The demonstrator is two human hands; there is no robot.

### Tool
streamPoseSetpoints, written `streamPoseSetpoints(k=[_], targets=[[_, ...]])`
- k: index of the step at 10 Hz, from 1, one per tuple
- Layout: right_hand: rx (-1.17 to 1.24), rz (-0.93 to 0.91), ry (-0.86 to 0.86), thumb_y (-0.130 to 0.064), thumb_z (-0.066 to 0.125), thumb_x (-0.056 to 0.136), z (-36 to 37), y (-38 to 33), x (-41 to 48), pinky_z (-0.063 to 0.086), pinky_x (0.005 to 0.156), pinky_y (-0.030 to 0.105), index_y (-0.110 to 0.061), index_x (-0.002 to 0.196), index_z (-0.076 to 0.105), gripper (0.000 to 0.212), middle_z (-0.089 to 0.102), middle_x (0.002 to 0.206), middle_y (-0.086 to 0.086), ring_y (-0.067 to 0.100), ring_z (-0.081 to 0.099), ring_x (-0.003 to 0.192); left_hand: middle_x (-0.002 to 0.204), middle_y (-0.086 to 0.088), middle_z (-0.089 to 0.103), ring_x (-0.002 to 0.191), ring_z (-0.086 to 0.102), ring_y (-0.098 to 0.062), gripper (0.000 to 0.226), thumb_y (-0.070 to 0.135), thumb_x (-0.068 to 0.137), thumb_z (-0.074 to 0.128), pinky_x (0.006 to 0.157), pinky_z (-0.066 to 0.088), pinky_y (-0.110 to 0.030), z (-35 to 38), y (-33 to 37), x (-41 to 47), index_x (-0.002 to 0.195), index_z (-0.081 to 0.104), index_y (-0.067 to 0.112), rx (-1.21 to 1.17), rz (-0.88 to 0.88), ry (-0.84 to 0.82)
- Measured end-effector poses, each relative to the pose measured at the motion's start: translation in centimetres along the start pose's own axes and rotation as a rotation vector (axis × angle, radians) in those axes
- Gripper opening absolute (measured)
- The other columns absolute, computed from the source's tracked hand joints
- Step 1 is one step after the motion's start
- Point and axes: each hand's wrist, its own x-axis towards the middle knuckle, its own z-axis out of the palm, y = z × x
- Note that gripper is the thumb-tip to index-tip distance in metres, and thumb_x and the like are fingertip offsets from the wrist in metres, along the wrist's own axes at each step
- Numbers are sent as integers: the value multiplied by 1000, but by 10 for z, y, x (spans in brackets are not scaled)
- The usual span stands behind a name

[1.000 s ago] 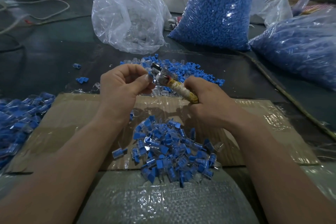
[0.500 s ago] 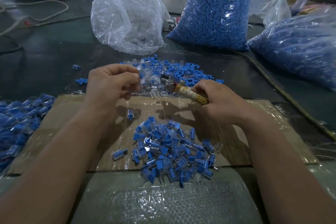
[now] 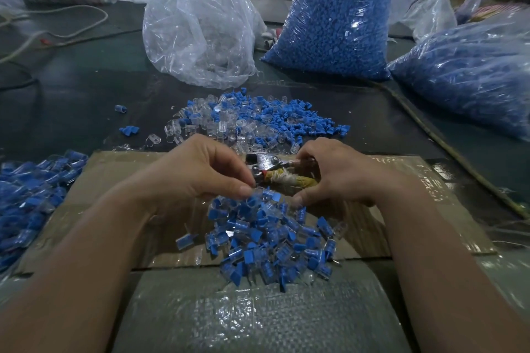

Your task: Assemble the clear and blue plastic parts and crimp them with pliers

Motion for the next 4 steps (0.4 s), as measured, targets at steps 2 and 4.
streamPoseSetpoints(k=[2, 4], targets=[[128, 0, -36, -77, 54, 42, -3, -1, -4, 32, 66, 19, -37, 107, 47, 77, 40, 95, -23, 0, 42, 88, 65, -6, 68, 59, 46, -25, 28, 36, 49, 74, 49, 39, -23, 0, -3, 2, 69, 74, 17, -81, 11, 102], [85, -88, 106, -54, 62, 77, -3, -7, -6, 33, 77, 25, -28, 120, 54, 51, 47, 109, -13, 4, 42, 97, 55, -3, 64, 38, 38, -4, 14, 28, 56, 68, 38, 31, -11, 6, 3, 0, 61, 72, 16, -170, 52, 275]])
